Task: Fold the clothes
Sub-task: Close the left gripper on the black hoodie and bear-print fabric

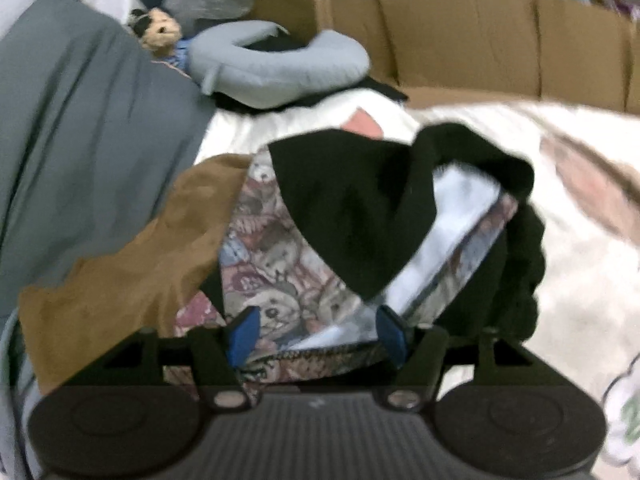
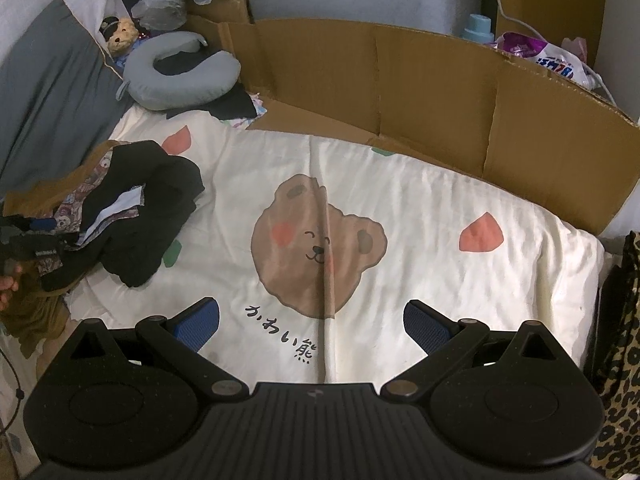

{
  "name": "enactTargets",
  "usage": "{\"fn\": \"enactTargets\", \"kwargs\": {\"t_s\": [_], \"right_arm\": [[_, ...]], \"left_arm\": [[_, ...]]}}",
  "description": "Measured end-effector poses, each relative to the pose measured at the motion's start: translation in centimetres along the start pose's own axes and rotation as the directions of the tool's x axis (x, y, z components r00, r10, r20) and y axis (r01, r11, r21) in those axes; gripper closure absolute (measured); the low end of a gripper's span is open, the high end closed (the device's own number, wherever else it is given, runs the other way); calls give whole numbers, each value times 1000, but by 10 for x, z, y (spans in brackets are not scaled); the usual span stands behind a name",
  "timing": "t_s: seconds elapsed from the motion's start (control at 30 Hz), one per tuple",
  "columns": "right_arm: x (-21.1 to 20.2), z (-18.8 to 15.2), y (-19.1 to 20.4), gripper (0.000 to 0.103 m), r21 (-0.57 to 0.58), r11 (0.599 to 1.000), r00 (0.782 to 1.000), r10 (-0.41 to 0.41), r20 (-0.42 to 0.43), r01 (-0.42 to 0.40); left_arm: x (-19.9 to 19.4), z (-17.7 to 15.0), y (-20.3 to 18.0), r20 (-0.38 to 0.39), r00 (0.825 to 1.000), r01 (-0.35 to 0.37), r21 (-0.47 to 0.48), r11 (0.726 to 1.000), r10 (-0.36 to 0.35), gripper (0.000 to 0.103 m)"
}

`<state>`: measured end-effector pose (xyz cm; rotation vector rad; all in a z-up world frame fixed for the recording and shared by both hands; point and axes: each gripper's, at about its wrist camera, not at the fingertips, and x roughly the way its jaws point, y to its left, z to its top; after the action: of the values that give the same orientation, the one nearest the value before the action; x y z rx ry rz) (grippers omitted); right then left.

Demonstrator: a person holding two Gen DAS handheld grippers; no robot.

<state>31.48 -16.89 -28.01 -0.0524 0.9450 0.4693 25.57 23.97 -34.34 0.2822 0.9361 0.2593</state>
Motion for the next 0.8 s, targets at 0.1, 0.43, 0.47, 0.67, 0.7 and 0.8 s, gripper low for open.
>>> {"fn": "enactTargets", "kwargs": {"t_s": [0.1,0.43,0.47,0.67,0.7,0.8], "right_arm": [[0,0,-2,2,13,1000,1000,3,9,-3],[3,-2,3,2,4,1000,1000,28,1,-28],[4,-2,3,2,3,1000,1000,29,-1,-29],[5,-3,4,2,-5,1000,1000,31,-2,-31],[5,-3,4,2,-5,999,999,32,-3,-32],[6,-4,4,2,-3,1000,999,31,-7,-31]], "left_arm": [[6,-5,-2,-7,1000,-19,39,999,19,36],[9,-3,-4,61,997,-44,60,997,40,38],[9,-3,-5,68,997,-44,62,997,39,41],[9,0,-4,78,997,-34,41,999,30,95],[9,1,-4,79,996,-32,38,999,29,94],[9,3,-3,84,996,-27,28,999,25,89]]}}
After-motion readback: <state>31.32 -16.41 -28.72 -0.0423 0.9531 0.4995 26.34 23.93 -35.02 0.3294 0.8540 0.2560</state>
